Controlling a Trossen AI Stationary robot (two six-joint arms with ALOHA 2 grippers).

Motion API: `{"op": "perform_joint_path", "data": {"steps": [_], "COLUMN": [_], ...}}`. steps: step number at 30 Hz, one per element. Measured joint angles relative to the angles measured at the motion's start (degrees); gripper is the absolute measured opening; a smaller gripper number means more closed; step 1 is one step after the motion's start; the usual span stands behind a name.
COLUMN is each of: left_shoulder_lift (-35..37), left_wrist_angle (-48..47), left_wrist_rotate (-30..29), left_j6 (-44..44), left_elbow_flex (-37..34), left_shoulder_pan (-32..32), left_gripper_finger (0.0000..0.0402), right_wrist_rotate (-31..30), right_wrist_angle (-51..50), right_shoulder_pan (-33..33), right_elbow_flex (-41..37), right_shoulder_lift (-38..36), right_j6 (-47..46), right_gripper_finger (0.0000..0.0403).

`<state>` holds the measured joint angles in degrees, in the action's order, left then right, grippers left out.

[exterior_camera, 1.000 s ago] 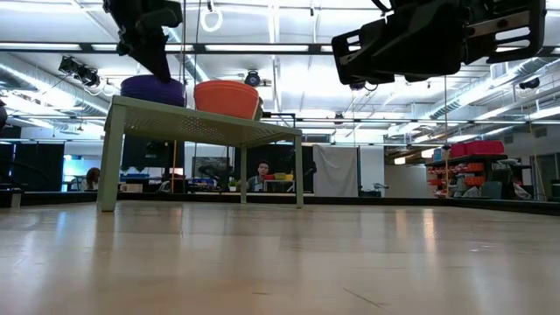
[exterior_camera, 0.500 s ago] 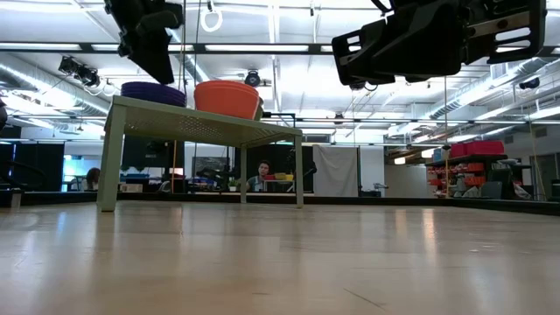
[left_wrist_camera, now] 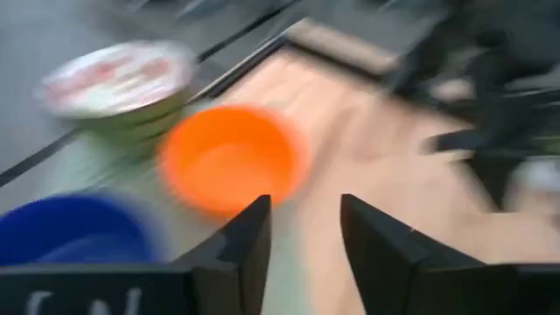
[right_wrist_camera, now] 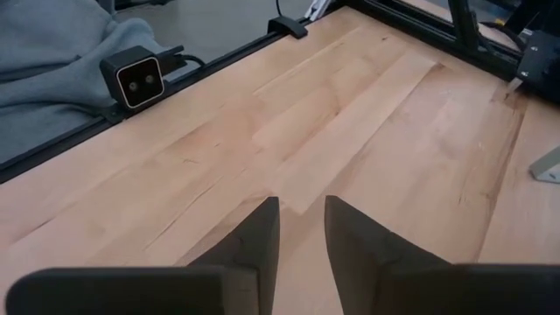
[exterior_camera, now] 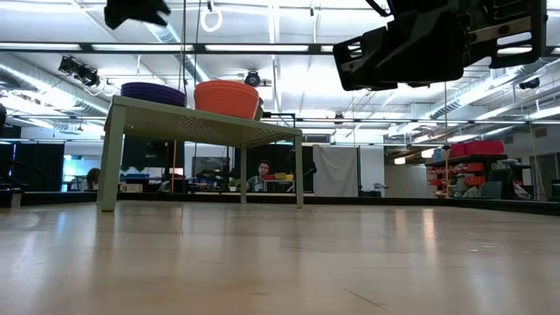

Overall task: Pick & Place Mini bowls
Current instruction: Return to Home Position

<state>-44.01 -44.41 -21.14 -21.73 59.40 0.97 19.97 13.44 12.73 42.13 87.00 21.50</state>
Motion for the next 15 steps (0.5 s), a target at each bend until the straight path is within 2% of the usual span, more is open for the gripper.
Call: {"op": "perform_joint_path", "data": {"steps": [3,6,8,11,15], "left_shoulder_lift": [4.5,7.8,9.7,13.9,22.6], "left_wrist_angle": [16.8,36.2,44.5,47.2,45.7], "left_wrist_rotate": [0.7,5.4,7.0,6.9,7.9], "left_j6": [3.4,11.5,15.6,16.3,15.0], "left_elbow_flex": [-10.5,-22.9,-29.3,-35.1,-38.0], "left_shoulder_pan": [-8.1,-15.3,-18.4,-20.2,-20.1], "left_gripper_finger": [0.0111,0.0071,0.0042,0.0008,0.0008], "right_wrist_rotate": [0.0,0.0,0.0,0.0,0.0], "right_wrist_angle": [-0.4,-0.3,-0.3,0.2,1.2], "right_shoulder_pan": [0.0,0.0,0.0,0.0,0.0], "right_elbow_flex": [0.0,0.0,0.0,0.0,0.0], "right_shoulder_lift": [0.0,0.0,0.0,0.0,0.0], "right_j6": [0.0,0.0,0.0,0.0,0.0], "right_gripper_finger": [0.0095,0.0095,0.0095,0.0095,0.0095]}}
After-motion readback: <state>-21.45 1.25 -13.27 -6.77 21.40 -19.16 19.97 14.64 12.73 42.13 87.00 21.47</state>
